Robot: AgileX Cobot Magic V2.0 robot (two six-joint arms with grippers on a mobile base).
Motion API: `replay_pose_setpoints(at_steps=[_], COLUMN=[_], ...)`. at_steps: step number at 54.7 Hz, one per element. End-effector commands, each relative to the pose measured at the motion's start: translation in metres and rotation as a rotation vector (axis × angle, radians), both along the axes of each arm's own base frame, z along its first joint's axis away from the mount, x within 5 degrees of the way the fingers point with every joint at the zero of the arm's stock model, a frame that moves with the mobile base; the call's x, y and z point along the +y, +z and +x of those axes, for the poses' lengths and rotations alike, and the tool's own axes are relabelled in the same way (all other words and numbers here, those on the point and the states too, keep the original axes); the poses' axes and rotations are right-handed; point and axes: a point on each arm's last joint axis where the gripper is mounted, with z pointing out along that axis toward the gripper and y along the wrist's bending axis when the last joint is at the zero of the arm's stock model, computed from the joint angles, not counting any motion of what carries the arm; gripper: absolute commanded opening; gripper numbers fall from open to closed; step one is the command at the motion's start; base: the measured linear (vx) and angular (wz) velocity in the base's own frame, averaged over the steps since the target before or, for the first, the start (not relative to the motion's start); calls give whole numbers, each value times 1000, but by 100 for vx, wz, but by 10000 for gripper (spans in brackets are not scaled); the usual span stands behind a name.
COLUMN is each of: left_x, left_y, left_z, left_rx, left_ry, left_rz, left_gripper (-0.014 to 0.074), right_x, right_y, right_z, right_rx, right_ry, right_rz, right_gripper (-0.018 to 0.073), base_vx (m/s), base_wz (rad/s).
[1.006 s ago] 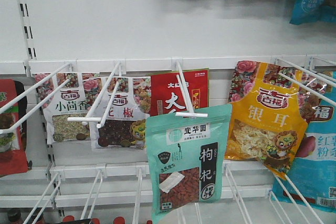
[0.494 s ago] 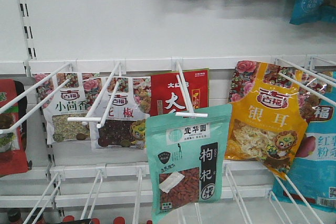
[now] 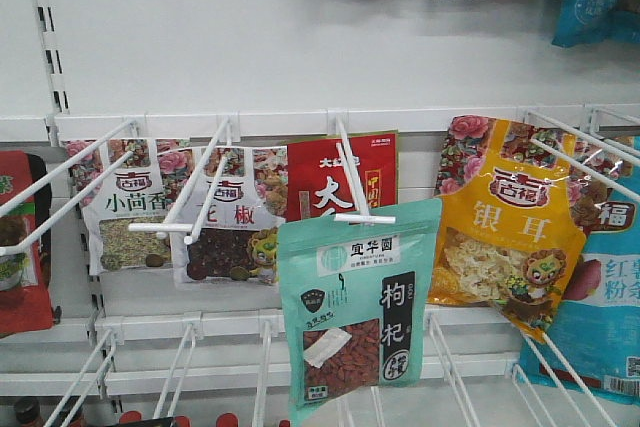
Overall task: Pick snacks and fruit into basket
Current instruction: 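Pull the held cracker box up and back from the shelf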
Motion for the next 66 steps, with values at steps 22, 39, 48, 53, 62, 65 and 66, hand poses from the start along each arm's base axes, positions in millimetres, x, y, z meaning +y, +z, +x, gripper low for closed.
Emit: replay_pose_setpoints(at_steps=[22,39,48,53,62,65,66], left_x=[-18,-21,-21,-20,-18,-18,-17], left_y=[8,-1,-2,-2,-3,-3,-3], left_z=[30,41,42,42,43,43,43], left_rx=[-189,-220,-214,-214,-209,-212,-213], left_ry=[-53,-40,-34,-30,-7,1,2], left_rz=[-129,-150,-164,-165,-167,-156,-151], left_gripper=[528,486,486,486,486,486,486], right_x=[-1,-1,-1,-1,-1,-1,-1], right_y=[5,5,5,5,5,5,5], right_z=[1,1,1,1,1,1,1], right_rx=[-88,-88,-88,-88,-88,-88,-88], right_ry=[-5,-5,-5,-5,-5,-5,-5], right_rz=[-25,-25,-25,-25,-25,-25,-25], right_gripper=[-10,-10,-10,-10,-10,-10,-10], base_vx=[0,0,0,0,0,0,0], base_wz=[0,0,0,0,0,0,0])
